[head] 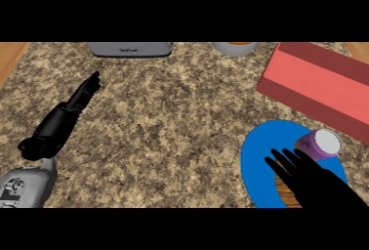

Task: Pick the croissant from the plate and place it in the cardboard box

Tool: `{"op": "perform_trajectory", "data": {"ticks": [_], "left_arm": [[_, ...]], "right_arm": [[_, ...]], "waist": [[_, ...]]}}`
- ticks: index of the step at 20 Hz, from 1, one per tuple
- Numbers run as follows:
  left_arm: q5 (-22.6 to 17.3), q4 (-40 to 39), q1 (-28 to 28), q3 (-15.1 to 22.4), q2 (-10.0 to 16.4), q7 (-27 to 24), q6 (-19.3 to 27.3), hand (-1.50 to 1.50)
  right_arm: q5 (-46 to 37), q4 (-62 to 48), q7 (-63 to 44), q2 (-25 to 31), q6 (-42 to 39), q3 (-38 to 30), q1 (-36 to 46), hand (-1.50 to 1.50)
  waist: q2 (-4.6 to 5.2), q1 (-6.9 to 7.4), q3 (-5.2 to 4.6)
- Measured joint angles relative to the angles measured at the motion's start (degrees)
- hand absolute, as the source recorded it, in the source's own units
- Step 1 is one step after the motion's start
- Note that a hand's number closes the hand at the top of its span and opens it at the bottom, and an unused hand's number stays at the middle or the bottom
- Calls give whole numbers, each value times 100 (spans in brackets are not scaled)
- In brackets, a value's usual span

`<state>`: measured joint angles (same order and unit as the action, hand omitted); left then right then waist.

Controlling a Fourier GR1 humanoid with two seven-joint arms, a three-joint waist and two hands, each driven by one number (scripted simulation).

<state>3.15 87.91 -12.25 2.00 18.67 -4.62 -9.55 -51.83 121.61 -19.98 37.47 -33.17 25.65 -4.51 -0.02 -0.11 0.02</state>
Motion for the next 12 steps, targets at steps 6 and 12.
{"op": "perform_trajectory", "data": {"ticks": [6, 12], "left_arm": [[147, 31, -26, -24, -171, 86, -49, 0], [268, 3, 69, -148, -251, -75, -144, 0]], "right_arm": [[-474, -618, 261, -253, 163, -96, 102, -150], [-692, -814, 646, -358, 267, -341, -91, -150]], "waist": [[1, 4, 0], [0, -1, -2]]}}
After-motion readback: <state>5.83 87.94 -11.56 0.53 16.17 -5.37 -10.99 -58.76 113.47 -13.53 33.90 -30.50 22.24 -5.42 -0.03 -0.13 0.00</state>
